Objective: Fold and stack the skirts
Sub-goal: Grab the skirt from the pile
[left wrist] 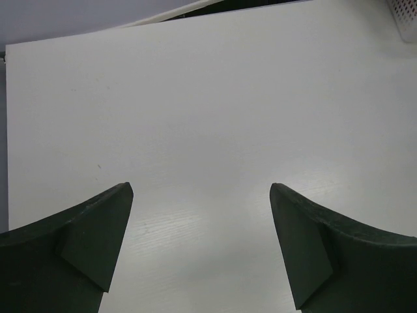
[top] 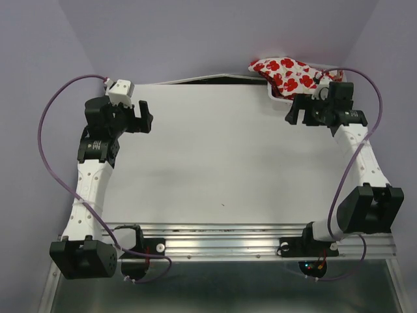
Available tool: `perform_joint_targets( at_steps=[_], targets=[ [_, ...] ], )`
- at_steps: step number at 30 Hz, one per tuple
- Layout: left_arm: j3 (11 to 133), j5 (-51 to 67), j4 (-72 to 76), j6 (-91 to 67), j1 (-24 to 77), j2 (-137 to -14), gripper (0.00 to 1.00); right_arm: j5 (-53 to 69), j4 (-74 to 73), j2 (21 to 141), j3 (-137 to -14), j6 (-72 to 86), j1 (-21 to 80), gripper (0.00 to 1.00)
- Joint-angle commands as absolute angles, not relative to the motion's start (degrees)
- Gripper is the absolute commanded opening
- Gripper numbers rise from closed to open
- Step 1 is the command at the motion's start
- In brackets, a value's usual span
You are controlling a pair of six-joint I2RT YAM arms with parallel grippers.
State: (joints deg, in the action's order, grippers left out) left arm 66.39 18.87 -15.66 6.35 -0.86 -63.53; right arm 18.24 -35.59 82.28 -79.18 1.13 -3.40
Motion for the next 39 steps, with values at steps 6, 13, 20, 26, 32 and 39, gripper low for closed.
perform_joint_targets(
  at_steps=[6,13,20,26,32,39],
  targets=[
    [70.13,19.95,-10.46,4.40,-0.97,-62.05,0.99,21.62,-29.36,95.86,-92.87,6.22,-16.84,1.00],
    [71.28,24.78,-7.56,2.64,-0.88,-64.24,0.99,21.36,-19.71,112.22,-106.61,11.86,-20.83,1.00],
    [71.54,27.07,-5.71,0.35,-0.88,-67.49,0.99,12.22,4.72,119.60,-102.66,16.43,-20.83,0.98],
    [72.60,27.25,-5.89,0.35,-0.88,-70.84,0.99,14.85,8.70,128.75,-110.82,19.94,-20.83,0.93],
    [73.48,26.72,-6.15,0.35,-0.88,-72.86,0.99,16.61,15.46,134.47,-113.90,22.50,-20.83,0.88],
    [72.51,26.46,-6.06,0.35,-0.88,-74.79,0.99,18.98,19.77,140.97,-121.81,26.01,-20.83,0.85]
  ],
)
